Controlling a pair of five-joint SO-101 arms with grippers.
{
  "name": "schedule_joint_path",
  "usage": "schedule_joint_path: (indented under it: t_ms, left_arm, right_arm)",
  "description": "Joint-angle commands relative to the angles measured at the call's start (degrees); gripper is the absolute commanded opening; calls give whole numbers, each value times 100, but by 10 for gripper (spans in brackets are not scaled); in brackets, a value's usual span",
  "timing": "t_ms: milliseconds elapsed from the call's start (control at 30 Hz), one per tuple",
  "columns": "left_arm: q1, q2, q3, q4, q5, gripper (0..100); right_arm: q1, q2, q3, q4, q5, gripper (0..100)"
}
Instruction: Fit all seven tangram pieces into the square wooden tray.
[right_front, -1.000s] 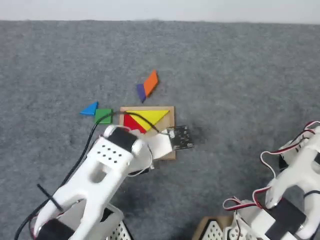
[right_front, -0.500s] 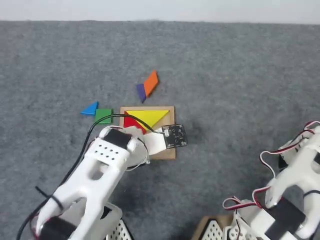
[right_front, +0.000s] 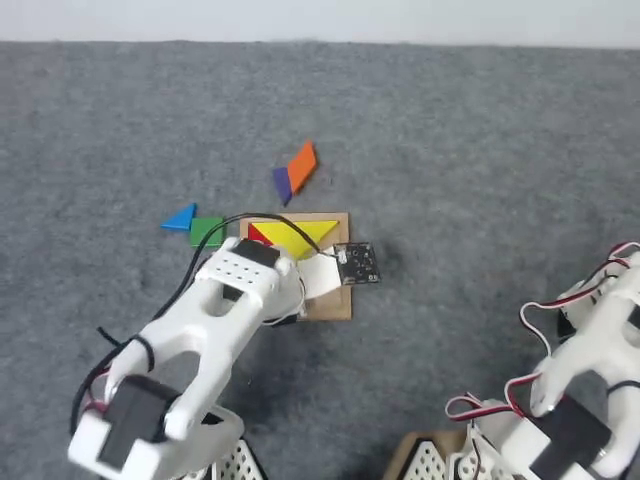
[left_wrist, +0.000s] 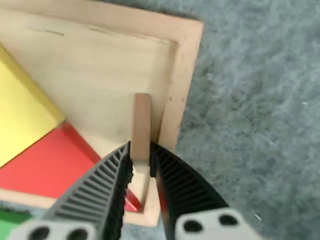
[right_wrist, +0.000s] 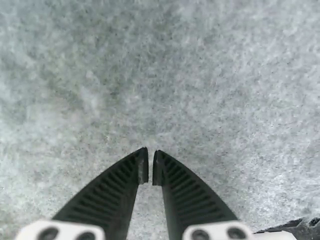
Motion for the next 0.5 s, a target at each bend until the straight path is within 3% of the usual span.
schedule_joint_path:
  t_ms: [0, 267, 467]
  left_arm:
    - [-325, 255, -453, -79, -18, 12]
    - [-396, 607, -690, -62, -26, 15]
    - [-431, 598, -699, -70, -26, 109]
  right_arm:
    - [40, -338, -273, 13, 62, 31]
    - [40, -338, -273, 13, 62, 31]
    - [40, -338, -273, 13, 62, 31]
